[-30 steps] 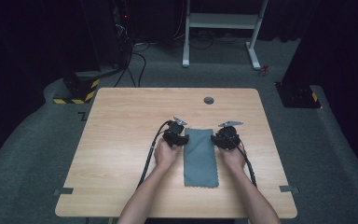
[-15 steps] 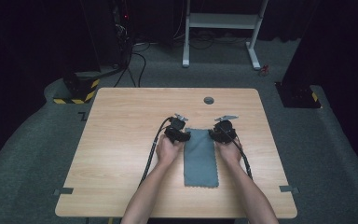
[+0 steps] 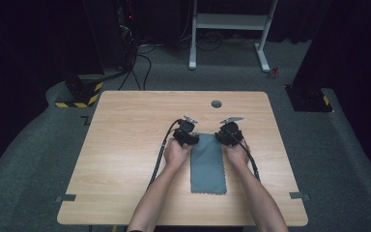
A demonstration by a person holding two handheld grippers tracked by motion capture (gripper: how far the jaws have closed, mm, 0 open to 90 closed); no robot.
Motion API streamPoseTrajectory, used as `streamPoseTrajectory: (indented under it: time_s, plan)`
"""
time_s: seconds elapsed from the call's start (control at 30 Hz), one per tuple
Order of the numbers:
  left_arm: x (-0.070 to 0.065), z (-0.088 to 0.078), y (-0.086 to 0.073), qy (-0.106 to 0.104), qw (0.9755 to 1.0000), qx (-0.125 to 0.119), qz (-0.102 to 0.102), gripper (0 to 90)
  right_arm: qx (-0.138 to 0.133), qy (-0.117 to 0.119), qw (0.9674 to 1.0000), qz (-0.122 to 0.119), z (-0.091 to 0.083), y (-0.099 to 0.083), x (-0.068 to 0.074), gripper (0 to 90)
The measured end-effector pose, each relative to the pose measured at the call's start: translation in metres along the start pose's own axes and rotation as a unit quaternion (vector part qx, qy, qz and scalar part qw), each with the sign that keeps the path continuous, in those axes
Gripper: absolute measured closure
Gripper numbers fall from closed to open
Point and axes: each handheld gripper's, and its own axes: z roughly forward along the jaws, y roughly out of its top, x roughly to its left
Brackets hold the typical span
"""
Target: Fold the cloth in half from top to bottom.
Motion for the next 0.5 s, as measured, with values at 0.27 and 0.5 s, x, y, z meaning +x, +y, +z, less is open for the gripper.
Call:
streamPoseTrajectory:
  time_s: [0.27,0.5]
  plan:
    - [-0.0026,0.0004,0.0003,-0.010,0.9999,-0.004,0.008,72.6,0.028,0.010,0.9995,-0.006,0.0015,0.0086,0.0022,86.9]
    - [0.0006,0.0013,0.0003,-0.042,0.9989,-0.004,-0.022,87.7,0.025,0.012,0.9996,-0.004,0.0016,0.0082,0.0019,89.1]
